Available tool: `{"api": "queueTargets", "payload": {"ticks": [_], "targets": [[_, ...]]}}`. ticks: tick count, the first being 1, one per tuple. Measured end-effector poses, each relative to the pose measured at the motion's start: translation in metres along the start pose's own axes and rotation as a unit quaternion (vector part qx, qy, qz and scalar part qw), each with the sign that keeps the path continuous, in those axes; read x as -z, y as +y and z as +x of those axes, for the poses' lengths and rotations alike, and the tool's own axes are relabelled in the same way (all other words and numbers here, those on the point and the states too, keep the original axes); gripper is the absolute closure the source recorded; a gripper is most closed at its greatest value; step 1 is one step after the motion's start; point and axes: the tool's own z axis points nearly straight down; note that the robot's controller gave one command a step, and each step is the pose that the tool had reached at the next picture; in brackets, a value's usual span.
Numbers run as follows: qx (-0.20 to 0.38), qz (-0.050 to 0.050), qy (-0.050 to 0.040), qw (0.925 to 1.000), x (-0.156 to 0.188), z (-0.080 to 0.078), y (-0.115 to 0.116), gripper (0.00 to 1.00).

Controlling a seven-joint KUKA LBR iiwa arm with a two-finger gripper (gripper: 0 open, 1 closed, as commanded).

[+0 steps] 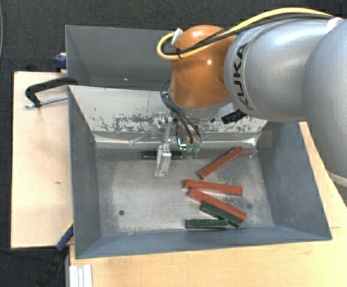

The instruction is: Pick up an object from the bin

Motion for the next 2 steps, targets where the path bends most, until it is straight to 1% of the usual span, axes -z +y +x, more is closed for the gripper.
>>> {"api": "queueTargets", "payload": {"ticks": [1, 2], "targets": [[-0.001, 0.0, -0.004, 1.0, 0.004, -0.002, -0.001, 0.0], [-0.038, -0.001, -0.0057, 0.9993, -0.07, -0.007, -0.006, 0.0]]}}
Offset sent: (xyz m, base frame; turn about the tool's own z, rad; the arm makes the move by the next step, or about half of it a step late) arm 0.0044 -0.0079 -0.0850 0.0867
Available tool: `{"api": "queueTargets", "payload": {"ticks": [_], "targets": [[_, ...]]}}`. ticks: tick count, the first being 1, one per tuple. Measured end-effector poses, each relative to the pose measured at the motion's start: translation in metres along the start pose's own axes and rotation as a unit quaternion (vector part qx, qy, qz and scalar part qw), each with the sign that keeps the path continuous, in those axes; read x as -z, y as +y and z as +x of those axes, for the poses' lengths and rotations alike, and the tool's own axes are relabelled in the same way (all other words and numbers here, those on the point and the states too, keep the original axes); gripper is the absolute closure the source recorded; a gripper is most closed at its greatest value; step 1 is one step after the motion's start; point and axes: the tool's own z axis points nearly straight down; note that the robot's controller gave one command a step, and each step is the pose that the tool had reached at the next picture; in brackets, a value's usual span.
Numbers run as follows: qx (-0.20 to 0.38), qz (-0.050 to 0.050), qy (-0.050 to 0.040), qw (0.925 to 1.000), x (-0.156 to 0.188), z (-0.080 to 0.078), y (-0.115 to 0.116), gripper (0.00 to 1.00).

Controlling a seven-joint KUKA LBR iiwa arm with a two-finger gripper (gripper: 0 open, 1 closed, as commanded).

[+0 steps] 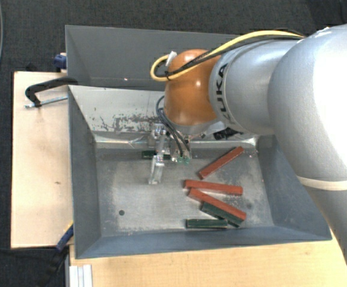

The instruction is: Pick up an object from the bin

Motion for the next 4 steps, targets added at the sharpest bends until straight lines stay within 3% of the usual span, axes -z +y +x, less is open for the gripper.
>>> {"api": "queueTargets", "payload": {"ticks": [1, 2, 3, 4], "targets": [[0.022, 0.001, 0.0022, 0.9998, 0.007, 0.002, -0.004, 0.0], [-0.082, 0.0, 0.0004, 0.9966, 0.023, 0.002, -0.011, 0.0], [-0.034, 0.002, 0.0035, 0.9994, -0.016, 0.0, -0.01, 0.0], [-0.134, 0.001, 0.0022, 0.991, -0.013, 0.0, -0.01, 1.0]]}}
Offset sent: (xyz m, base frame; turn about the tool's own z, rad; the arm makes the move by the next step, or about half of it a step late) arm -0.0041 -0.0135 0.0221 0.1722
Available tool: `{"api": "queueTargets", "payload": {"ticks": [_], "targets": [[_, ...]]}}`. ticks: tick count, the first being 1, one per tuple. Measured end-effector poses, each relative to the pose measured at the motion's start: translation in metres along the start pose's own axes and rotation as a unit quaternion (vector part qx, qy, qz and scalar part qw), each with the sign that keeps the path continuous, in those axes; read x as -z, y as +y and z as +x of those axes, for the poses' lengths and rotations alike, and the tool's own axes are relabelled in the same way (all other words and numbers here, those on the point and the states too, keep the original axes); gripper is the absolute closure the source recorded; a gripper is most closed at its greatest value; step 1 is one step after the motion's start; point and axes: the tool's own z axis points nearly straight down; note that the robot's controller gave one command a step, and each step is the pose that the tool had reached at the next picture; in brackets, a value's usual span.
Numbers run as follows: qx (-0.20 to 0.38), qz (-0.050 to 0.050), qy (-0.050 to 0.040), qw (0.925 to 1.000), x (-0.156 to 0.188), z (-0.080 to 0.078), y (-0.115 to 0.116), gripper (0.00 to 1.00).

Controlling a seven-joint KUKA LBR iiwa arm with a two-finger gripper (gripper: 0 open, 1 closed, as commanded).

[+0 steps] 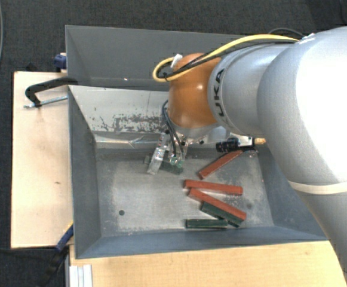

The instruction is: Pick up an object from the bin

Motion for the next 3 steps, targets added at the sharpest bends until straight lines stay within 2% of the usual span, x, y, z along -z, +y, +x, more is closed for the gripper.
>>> {"api": "queueTargets", "payload": {"ticks": [2, 3], "targets": [[0.0, 0.001, 0.0011, 1.0, 0.003, 0.001, -0.001, 1.0], [0.0, 0.002, 0.0035, 1.0, 0.023, 0.003, -0.001, 1.0]]}}
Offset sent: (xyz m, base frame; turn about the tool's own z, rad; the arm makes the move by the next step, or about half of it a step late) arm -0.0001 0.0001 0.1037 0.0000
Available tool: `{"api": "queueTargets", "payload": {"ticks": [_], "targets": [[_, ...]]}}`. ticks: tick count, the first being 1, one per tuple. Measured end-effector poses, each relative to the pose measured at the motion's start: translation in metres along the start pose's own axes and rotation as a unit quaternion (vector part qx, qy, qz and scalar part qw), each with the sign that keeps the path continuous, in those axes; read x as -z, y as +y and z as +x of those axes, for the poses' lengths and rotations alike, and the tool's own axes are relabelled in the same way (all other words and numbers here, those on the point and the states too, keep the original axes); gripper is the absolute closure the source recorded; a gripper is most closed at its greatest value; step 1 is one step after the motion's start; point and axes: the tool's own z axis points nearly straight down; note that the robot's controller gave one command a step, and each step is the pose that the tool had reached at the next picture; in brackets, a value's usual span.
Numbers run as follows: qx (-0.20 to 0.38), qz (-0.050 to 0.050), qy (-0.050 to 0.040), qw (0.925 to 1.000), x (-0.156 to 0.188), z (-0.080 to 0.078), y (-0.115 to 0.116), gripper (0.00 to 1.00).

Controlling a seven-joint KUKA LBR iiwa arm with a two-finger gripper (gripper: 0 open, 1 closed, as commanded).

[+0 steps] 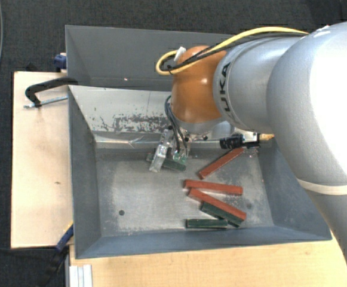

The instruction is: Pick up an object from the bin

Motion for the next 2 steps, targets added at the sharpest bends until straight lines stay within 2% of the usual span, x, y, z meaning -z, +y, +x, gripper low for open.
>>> {"api": "queueTargets", "payload": {"ticks": [2], "targets": [[0.001, -0.002, -0.0046, 1.0, 0.041, -0.002, 0.001, 1.0]]}}
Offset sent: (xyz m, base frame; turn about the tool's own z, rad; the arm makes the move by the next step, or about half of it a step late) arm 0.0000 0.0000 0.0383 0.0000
